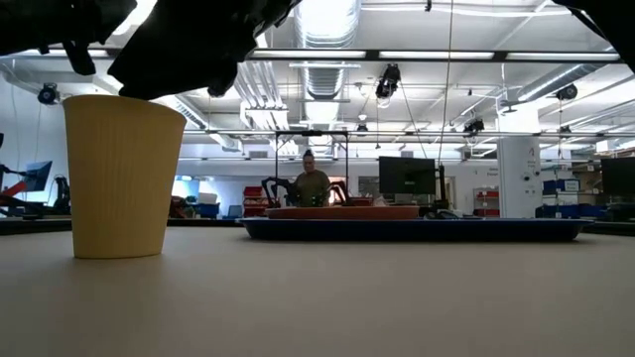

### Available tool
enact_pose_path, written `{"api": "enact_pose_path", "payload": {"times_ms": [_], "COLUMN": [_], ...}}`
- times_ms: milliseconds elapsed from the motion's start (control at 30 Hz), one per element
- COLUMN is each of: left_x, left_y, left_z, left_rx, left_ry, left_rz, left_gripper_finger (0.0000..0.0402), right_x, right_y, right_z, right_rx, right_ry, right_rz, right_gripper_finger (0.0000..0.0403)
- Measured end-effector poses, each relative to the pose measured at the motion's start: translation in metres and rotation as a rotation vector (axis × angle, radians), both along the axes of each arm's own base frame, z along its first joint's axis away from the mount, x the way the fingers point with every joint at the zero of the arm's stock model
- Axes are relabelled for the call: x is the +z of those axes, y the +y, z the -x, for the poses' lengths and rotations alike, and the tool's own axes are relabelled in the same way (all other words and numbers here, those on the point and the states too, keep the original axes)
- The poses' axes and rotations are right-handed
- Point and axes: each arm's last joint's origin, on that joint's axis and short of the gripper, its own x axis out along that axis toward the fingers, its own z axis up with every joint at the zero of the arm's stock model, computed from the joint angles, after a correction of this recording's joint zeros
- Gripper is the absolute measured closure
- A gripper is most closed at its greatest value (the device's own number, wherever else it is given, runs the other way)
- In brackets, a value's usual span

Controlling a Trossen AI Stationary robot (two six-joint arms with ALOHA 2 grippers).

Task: Pick and place plate/cup/fork/spoon on tray
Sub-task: Put the yellow cup on the blue serving tray to the top right of the orange plate

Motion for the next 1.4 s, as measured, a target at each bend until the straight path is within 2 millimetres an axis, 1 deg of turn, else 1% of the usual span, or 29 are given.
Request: {"api": "enact_pose_path", "payload": {"times_ms": [233,467,567,833,1033,1200,1400], "left_x": [0.000,0.000,0.000,0.000,0.000,0.000,0.000], "left_y": [0.000,0.000,0.000,0.000,0.000,0.000,0.000], "left_z": [0.000,0.000,0.000,0.000,0.000,0.000,0.000], "left_rx": [0.000,0.000,0.000,0.001,0.001,0.001,0.001], "left_ry": [0.000,-0.001,-0.001,-0.001,0.000,0.000,0.000], "left_rz": [0.000,0.000,0.000,0.001,0.000,0.000,0.000], "left_gripper_finger": [0.0402,0.0402,0.0402,0.0402,0.0402,0.0402,0.0402], "right_x": [-0.006,-0.015,-0.016,-0.016,-0.015,-0.003,0.009], "right_y": [0.000,-0.001,-0.001,-0.001,0.002,0.011,0.010], "right_z": [0.001,0.003,0.003,0.003,0.004,0.005,0.008], "right_rx": [0.003,-0.006,-0.006,0.011,0.028,0.056,0.064], "right_ry": [0.016,0.038,0.039,0.032,0.023,0.007,0.041], "right_rz": [0.008,0.027,0.027,0.042,0.055,0.058,0.073], "right_gripper_finger": [0.0284,0.0303,0.0316,0.0386,0.0393,0.0394,0.0394]}}
